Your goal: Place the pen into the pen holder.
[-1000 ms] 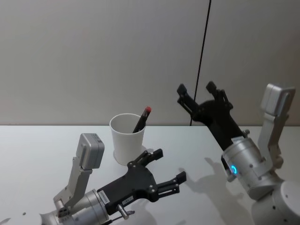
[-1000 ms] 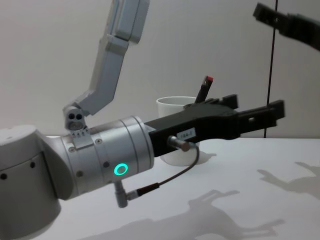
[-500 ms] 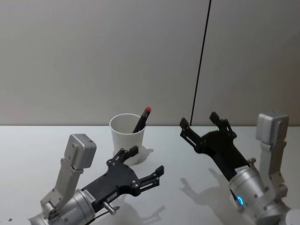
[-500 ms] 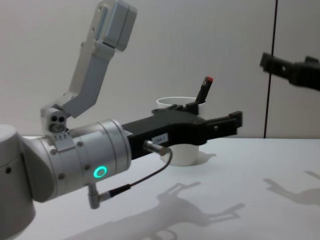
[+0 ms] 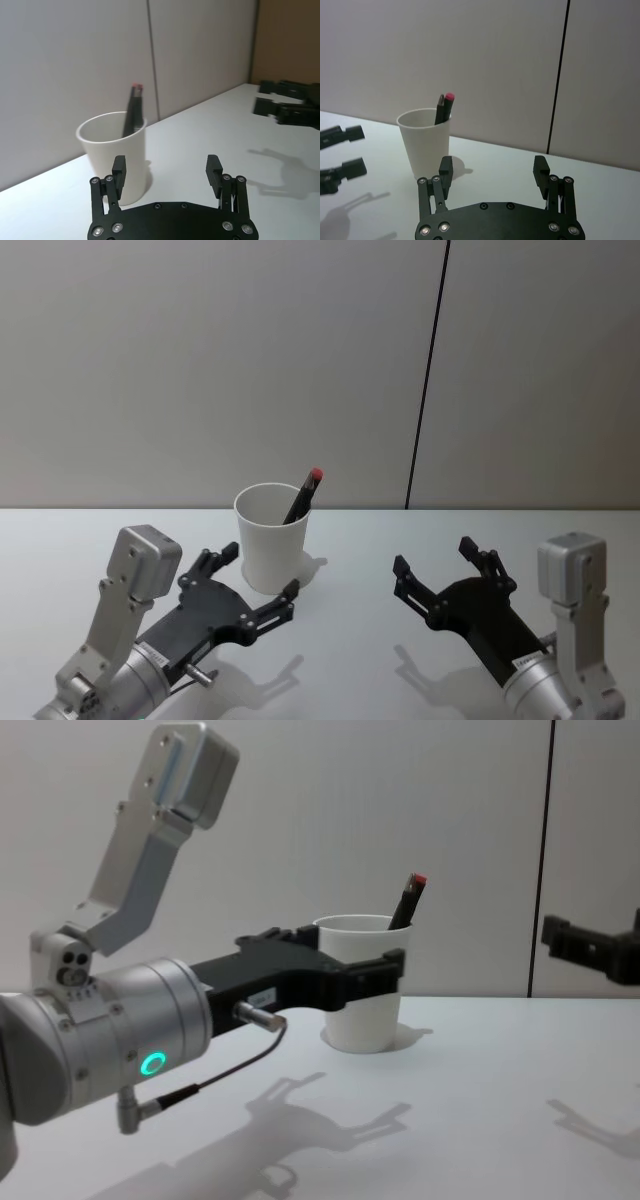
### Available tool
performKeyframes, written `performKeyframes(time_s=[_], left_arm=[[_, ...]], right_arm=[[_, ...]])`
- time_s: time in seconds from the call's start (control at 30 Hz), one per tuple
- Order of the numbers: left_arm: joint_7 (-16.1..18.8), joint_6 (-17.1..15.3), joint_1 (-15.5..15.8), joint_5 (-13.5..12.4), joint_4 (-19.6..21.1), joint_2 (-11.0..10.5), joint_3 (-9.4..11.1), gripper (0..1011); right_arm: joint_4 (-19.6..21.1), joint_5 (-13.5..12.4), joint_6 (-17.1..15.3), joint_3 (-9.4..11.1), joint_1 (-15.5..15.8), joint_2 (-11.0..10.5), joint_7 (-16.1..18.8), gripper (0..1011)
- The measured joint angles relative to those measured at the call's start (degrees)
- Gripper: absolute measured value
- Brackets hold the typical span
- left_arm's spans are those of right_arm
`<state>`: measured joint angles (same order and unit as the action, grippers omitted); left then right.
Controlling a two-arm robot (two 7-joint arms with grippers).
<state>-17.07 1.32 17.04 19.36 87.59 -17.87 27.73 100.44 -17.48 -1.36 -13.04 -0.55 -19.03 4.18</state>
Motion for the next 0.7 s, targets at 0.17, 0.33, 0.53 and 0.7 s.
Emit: performKeyframes(time_s=[0.17,0.33,0.53,0.7], left_arm=[[4.02,-0.54,-0.86,-1.93,1.37,-0.99,-0.42,1004],[7.41,-0.99,-1.58,-3.52,2.55,-1.81,-0.79,1004],[11.98,-1.56,-2.55,-5.71,4.1,-2.93,-1.28,1005],[14.62,-1.91,-3.12,-7.0,5.03,-3.59,-1.56,1005]], right_arm=[[0.7,0.87,-0.53,0.13,1.21,-0.29,-0.36,1001],[0.82,1.02,-0.61,0.14,1.4,-0.33,-0.4,1001],[0.82,1.02,-0.61,0.14,1.4,-0.33,-0.4,1001],[0.82,1.02,-0.61,0.13,1.4,-0.31,-0.41,1001]])
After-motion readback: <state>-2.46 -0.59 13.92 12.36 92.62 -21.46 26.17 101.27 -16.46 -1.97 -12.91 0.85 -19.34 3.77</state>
